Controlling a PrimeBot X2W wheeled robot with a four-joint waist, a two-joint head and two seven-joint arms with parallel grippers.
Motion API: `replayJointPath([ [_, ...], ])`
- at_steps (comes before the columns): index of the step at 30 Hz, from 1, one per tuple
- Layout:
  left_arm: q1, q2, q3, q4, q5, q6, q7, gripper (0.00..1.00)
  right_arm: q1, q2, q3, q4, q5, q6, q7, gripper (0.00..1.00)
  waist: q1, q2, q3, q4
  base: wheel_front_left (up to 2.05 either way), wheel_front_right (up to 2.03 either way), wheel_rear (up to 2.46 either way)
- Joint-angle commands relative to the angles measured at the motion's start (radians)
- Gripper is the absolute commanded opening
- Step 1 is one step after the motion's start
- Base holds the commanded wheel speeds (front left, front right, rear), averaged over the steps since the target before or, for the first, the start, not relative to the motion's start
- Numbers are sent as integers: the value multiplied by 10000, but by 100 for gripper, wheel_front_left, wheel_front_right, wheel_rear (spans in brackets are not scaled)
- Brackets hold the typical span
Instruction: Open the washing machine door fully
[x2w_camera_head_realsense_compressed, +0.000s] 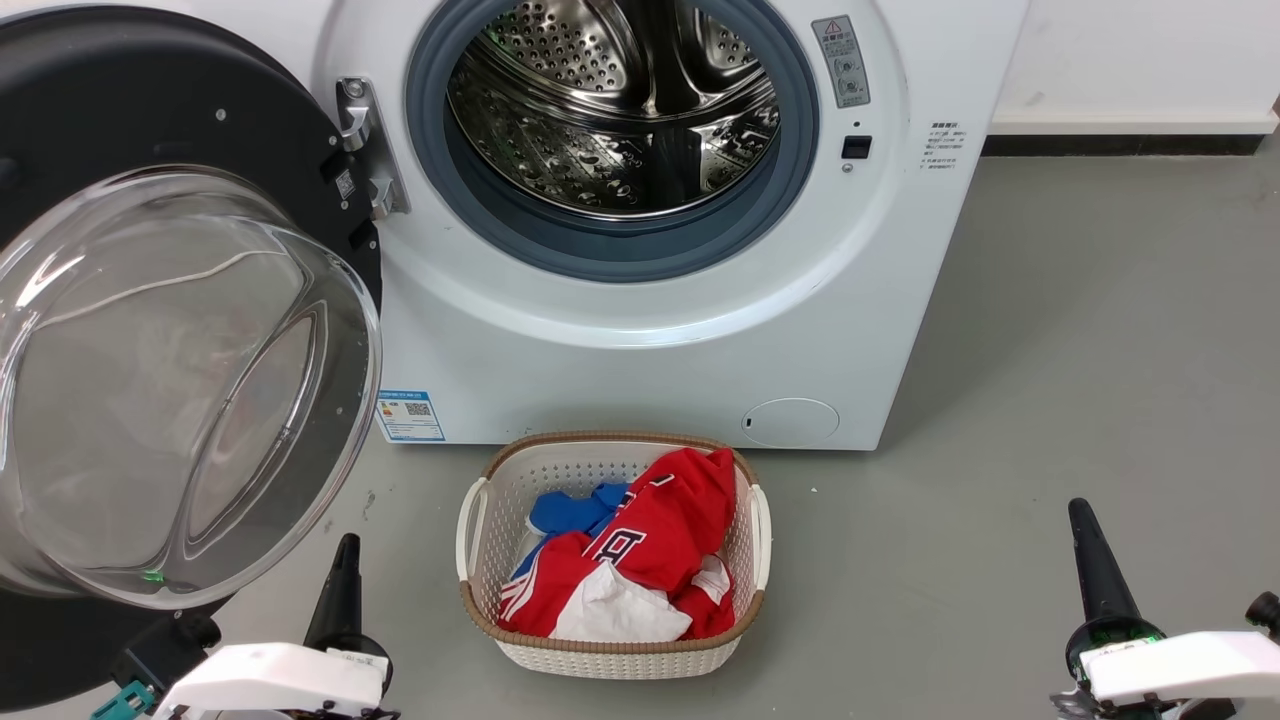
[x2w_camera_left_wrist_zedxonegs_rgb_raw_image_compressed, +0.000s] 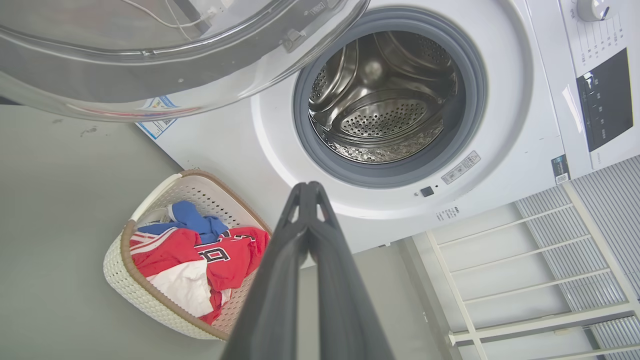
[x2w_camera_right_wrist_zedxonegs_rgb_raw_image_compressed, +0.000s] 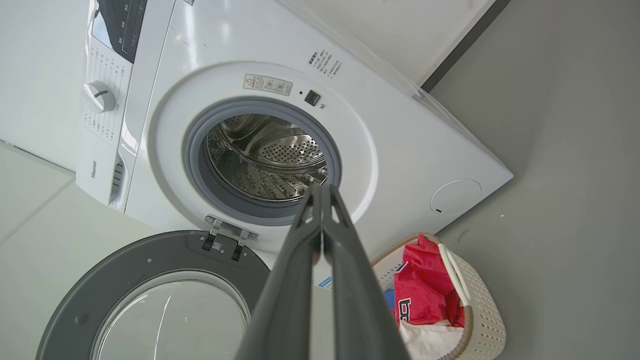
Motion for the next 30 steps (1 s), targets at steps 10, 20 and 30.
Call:
replayJointPath([
  [10,-388,13,123,35,-1318,-123,299,0,-466,-78,-62,191,1288,1,292,0,0,0,5,-17,0,0,0],
  [20,-539,9,189,116,-2260,-199,526,0,-669,-71,-105,389,2182,1,529,0,0,0,9,-31,0,0,0],
  [30,-695,5,255,202,-3237,-268,765,0,-867,-56,-160,596,3121,1,776,0,0,0,14,-48,0,0,0],
])
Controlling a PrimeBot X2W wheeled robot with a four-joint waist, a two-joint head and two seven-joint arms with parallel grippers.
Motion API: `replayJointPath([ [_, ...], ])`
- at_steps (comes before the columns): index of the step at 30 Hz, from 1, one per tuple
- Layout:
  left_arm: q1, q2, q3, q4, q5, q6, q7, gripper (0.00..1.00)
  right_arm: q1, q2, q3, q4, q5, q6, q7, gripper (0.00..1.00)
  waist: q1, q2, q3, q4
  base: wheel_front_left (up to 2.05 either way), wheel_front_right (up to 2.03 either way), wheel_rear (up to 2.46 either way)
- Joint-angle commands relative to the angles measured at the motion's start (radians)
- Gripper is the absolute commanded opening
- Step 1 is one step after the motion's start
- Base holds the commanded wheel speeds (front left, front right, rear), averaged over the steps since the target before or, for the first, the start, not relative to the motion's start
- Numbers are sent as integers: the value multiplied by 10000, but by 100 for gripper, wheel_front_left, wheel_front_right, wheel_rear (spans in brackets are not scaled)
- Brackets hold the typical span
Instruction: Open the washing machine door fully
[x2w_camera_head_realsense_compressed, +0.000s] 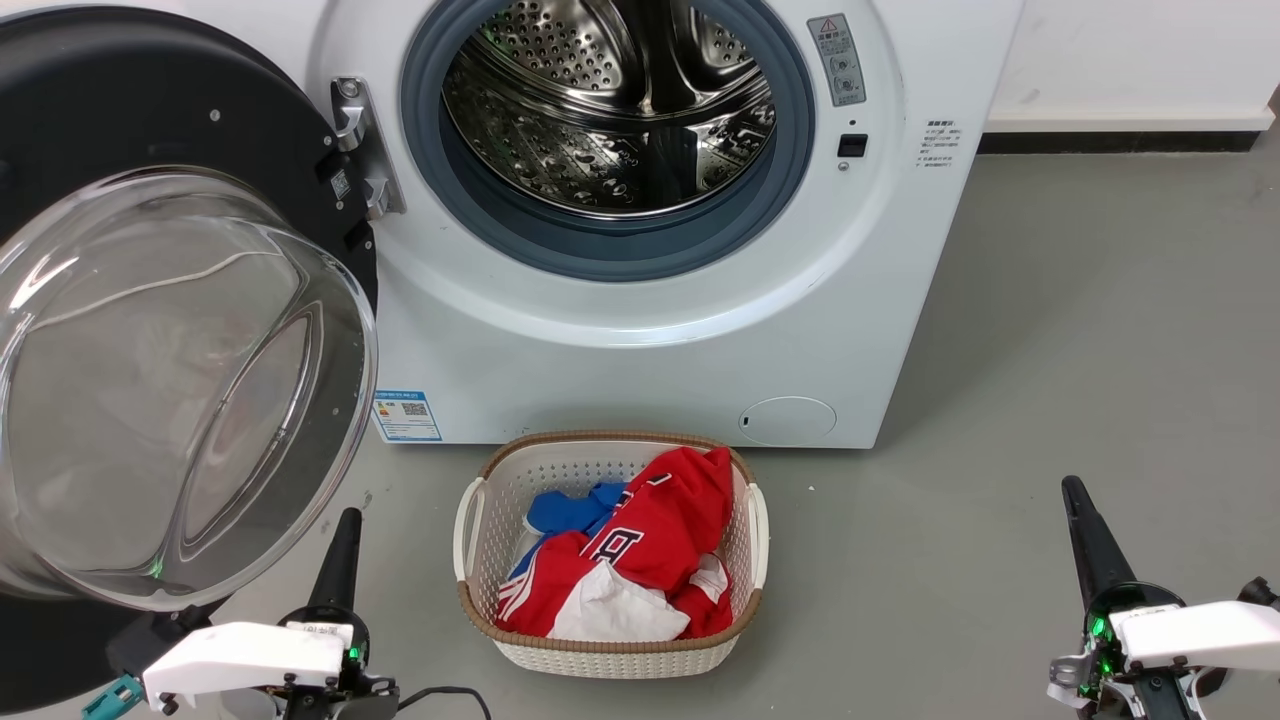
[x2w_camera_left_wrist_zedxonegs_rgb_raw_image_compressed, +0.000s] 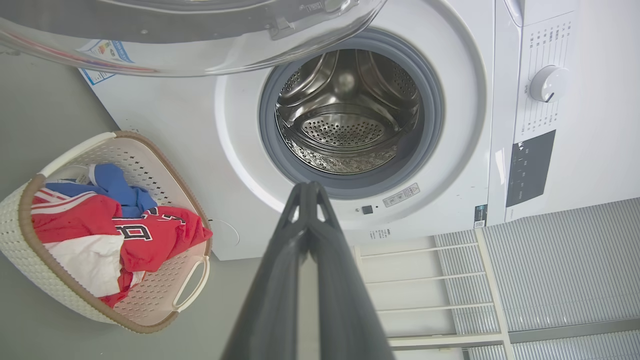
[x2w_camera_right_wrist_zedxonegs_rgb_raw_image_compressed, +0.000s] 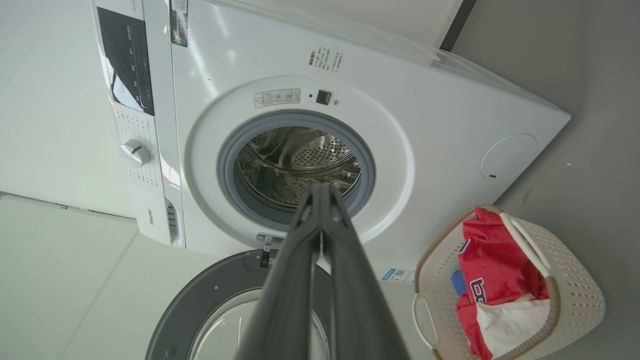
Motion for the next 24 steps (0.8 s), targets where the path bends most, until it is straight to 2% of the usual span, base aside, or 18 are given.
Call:
replayJointPath([
  [1,-230,8,35,-16,-165,-74,72,0,-202,-42,-21,-1,181,1,32,0,0,-1,0,-1,0,0,0],
  [24,-509,-3,167,157,-2105,-194,524,0,-608,13,-157,415,2011,1,547,0,0,-1,12,-39,0,0,0],
])
